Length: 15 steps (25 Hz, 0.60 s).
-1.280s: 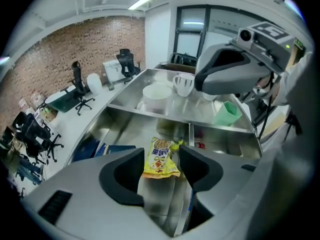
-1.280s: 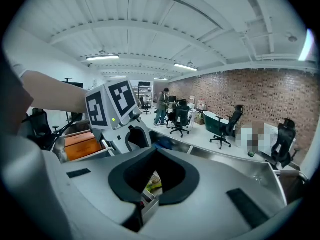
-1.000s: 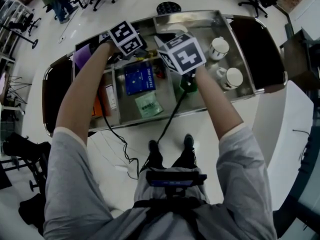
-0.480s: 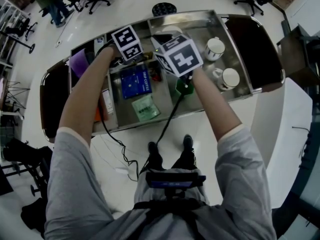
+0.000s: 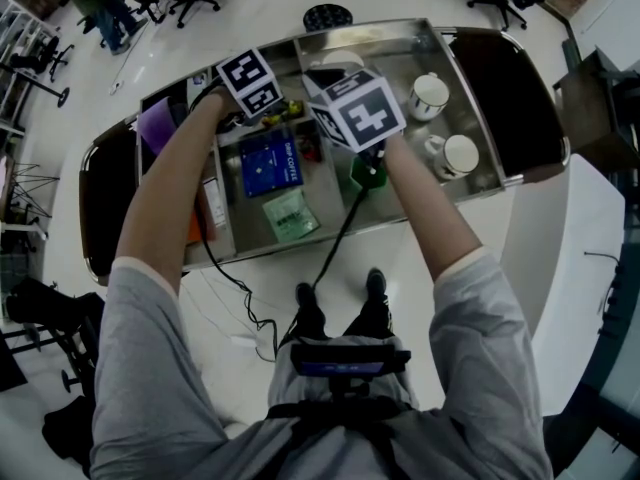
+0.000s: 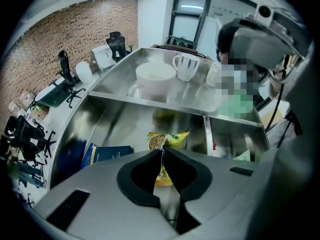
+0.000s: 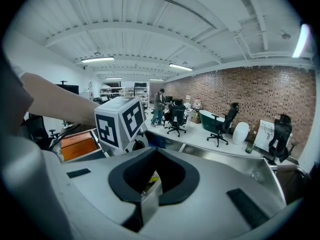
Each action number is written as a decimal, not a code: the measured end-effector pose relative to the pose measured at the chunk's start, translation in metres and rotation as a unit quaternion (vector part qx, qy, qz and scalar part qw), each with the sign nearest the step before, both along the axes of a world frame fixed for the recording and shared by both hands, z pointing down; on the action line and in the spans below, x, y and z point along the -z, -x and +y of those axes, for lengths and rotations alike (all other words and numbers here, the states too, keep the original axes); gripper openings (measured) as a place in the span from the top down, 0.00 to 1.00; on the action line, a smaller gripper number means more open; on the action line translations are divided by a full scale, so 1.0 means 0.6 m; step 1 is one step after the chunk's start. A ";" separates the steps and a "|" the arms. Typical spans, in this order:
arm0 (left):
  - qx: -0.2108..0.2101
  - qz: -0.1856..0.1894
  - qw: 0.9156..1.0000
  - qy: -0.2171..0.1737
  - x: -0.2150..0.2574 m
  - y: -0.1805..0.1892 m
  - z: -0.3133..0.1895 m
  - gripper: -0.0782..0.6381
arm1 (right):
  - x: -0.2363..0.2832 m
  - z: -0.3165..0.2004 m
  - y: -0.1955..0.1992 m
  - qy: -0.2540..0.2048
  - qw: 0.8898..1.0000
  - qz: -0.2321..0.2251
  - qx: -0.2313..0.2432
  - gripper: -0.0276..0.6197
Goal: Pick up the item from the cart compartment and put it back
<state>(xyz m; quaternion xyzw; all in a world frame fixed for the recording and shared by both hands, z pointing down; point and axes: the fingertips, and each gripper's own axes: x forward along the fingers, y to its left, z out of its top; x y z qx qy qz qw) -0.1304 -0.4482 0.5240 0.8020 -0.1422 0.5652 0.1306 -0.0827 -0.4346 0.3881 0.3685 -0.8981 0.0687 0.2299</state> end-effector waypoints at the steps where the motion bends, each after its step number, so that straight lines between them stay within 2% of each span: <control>1: 0.005 0.003 1.000 -0.002 0.002 0.001 -0.002 0.85 | 0.000 0.001 0.001 0.000 1.000 0.000 0.000 0.94; 9: 0.051 0.037 0.997 -0.047 0.047 0.011 -0.019 0.85 | 0.000 0.006 0.003 0.001 1.000 0.005 -0.001 0.94; 12: 0.078 0.060 0.992 -0.073 0.069 0.017 -0.023 0.85 | 0.006 0.011 0.004 0.000 1.000 0.003 -0.001 0.94; 15: 0.109 0.091 0.984 -0.106 0.095 0.022 -0.026 0.85 | 0.013 0.014 0.004 -0.003 1.000 0.000 -0.002 0.94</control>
